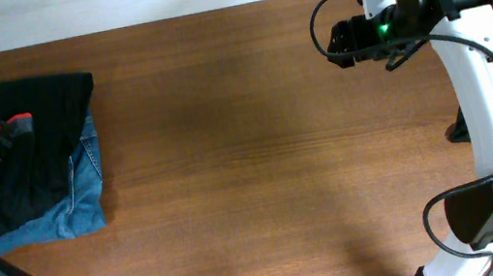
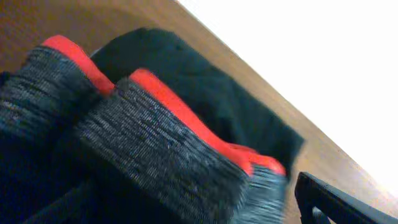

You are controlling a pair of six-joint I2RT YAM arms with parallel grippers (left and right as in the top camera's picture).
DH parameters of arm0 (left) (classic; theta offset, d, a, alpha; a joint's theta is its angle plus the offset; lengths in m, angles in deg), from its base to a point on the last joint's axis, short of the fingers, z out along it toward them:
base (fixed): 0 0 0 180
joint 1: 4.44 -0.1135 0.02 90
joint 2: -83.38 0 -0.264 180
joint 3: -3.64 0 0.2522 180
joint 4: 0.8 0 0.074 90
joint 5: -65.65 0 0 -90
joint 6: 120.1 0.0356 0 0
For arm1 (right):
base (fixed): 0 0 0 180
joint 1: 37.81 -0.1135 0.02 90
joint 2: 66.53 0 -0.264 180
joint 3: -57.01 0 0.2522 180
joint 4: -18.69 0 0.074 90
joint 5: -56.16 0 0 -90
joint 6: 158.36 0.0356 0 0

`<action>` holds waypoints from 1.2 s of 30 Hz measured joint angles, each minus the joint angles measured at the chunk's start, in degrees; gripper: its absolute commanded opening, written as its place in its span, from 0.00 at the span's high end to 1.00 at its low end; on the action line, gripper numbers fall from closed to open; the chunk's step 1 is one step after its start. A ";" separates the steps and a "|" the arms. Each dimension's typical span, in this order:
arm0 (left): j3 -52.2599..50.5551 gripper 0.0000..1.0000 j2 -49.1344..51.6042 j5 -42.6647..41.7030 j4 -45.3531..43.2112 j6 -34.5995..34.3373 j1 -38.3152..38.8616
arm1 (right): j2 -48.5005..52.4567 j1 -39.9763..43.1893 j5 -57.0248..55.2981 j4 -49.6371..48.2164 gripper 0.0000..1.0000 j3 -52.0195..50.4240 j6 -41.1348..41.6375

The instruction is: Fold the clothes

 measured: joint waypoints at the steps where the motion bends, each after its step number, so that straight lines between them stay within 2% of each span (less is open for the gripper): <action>1: -0.15 0.01 -1.81 0.37 0.74 0.00 0.26 | 0.00 0.00 -0.02 -0.02 0.01 0.00 0.17; 7: -0.24 0.01 -14.91 4.63 7.28 1.33 3.89 | 0.02 0.00 -0.07 -2.58 0.01 0.00 -0.04; 12: -0.20 0.01 -21.77 11.56 14.14 5.25 11.21 | 0.02 0.00 -0.09 -7.76 0.01 0.00 0.02; 18: -0.31 0.01 -21.97 20.48 19.67 10.05 20.72 | 0.02 0.00 -1.31 -11.50 0.01 0.00 -0.72; 26: -0.31 0.01 -21.97 35.93 21.55 18.34 33.66 | 0.74 0.00 -8.85 -15.34 0.01 0.00 -2.43; 36: -0.31 0.01 -21.97 36.48 22.49 20.72 37.51 | 2.23 0.17 -13.11 -17.92 0.02 0.00 -2.99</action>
